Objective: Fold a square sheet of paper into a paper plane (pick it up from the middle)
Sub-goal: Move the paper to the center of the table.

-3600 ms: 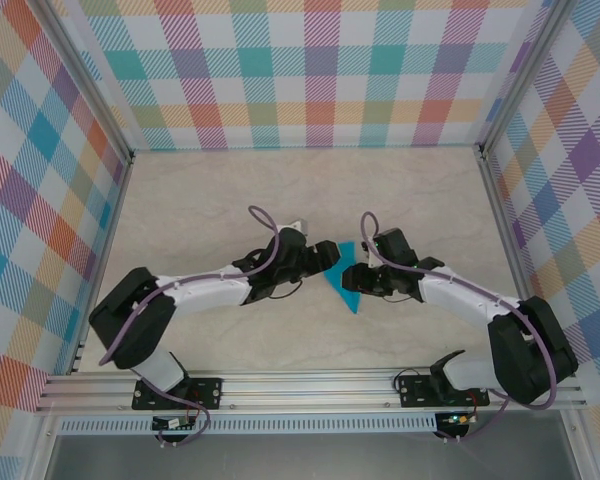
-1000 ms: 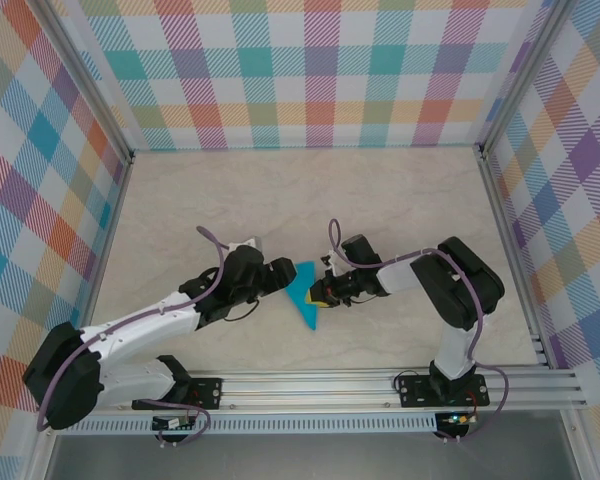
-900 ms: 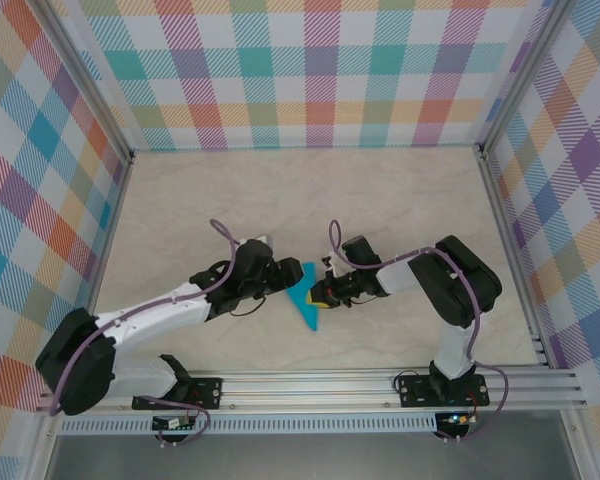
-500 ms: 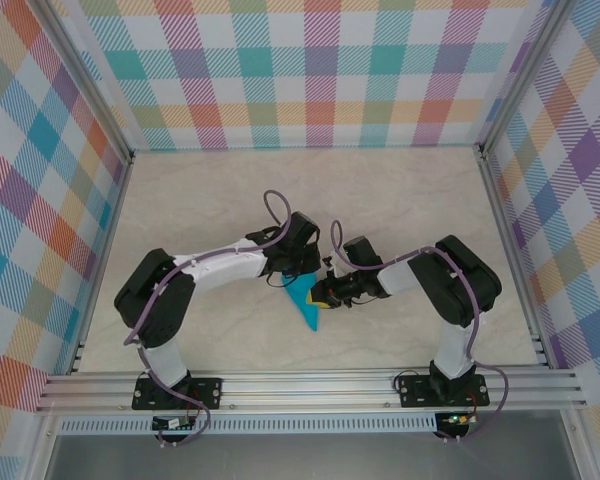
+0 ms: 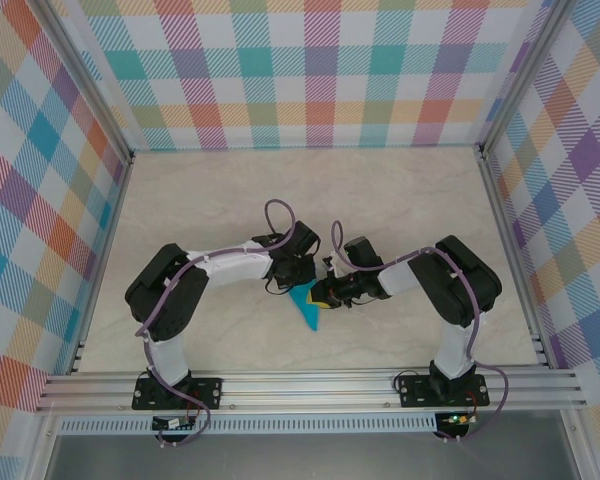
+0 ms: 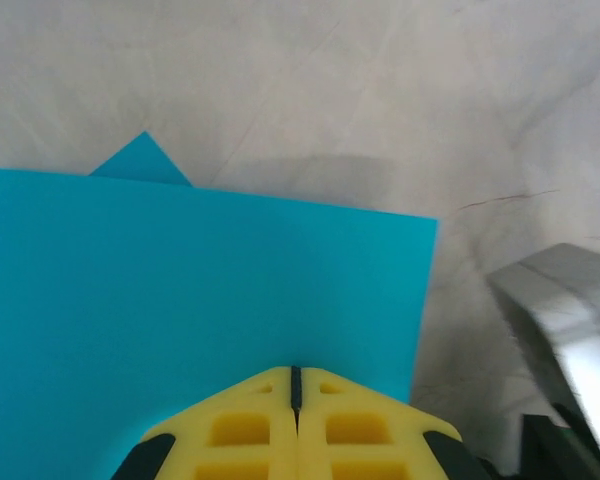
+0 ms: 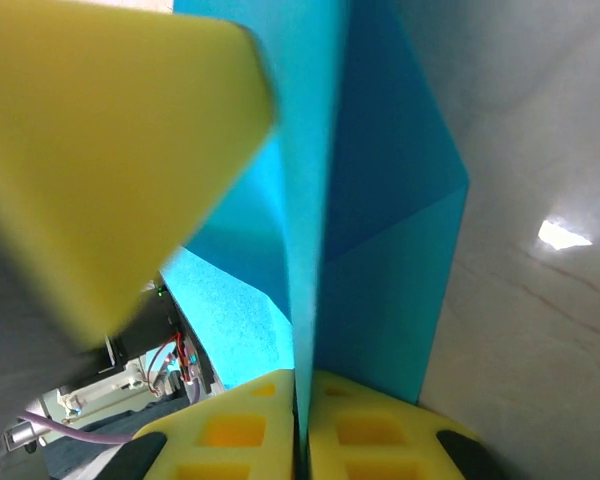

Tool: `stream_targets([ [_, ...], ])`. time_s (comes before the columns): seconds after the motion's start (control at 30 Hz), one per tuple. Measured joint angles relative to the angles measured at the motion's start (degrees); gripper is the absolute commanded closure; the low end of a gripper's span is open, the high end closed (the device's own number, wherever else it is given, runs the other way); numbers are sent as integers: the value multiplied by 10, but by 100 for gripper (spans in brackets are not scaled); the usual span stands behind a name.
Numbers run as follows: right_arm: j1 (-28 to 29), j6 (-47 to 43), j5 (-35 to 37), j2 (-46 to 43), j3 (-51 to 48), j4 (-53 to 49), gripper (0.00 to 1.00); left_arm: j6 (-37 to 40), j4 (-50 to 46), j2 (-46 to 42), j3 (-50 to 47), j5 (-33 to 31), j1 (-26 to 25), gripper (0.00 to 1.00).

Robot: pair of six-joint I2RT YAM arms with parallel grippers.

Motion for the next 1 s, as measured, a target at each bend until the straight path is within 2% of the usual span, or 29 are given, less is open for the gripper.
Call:
stream_targets([
  [0.13,0,2,8,-10,0,-9,83,0,3,18,12,8,1,100],
  [0.27,-1,2,36,-42,-2,-47,70,0,15,27,15,17,2,100],
  [0.33,-1,0,57,-66,-5,-74,67,0,17,27,15,20,2,100],
  [0.43,-4,-3,92,-123,-16,-119,72,0,20,27,15,24,3,100],
  [0.5,-4,-4,113,-163,-25,-141,82,0,25,28,14,26,4,100],
  [0.67,9,3,128,-226,-41,-156,89,0,31,30,14,33,4,100],
  [0.87,55,14,138,-206,-31,-158,90,0,32,30,14,35,4,100],
  [1.0,61,28,145,-164,-24,-145,91,0,35,31,14,40,4,100],
])
